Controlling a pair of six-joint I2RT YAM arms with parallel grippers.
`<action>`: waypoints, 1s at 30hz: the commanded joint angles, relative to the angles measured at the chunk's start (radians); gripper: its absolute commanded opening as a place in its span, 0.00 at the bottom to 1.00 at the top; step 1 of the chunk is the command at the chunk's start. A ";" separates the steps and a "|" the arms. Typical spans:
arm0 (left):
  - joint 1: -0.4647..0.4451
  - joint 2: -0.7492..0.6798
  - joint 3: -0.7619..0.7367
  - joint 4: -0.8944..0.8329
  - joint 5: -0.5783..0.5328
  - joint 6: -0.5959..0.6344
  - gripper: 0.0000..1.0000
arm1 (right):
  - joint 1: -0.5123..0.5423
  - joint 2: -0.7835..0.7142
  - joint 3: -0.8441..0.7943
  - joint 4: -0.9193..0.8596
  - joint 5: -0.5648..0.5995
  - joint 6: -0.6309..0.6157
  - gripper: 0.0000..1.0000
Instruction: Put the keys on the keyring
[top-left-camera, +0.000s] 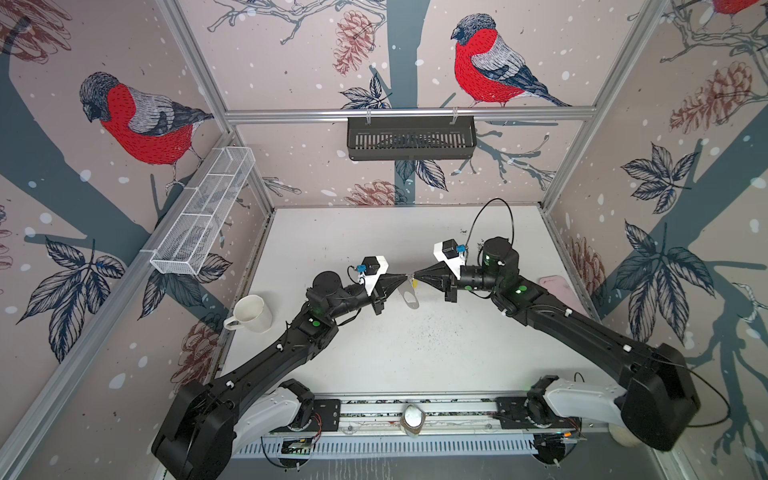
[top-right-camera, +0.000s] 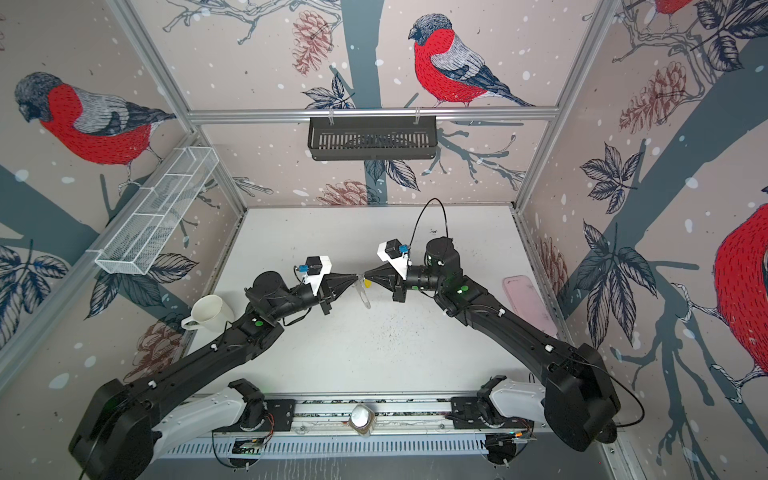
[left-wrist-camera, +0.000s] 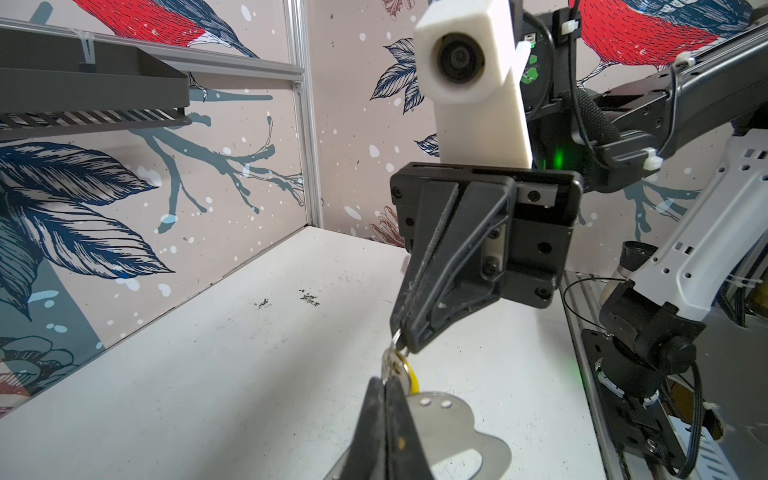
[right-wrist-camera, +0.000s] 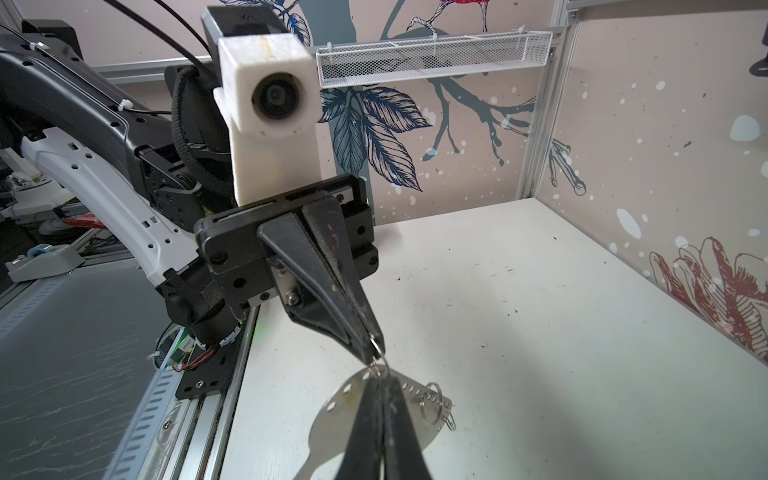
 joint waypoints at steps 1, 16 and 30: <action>-0.002 -0.006 0.002 0.039 0.025 -0.001 0.00 | 0.003 0.003 0.010 0.016 0.014 0.000 0.00; -0.001 -0.021 -0.008 0.056 0.044 -0.002 0.00 | 0.004 0.037 0.023 0.006 0.044 0.013 0.00; -0.001 -0.041 -0.028 0.083 0.048 -0.007 0.00 | 0.002 0.055 0.033 -0.004 0.072 0.031 0.00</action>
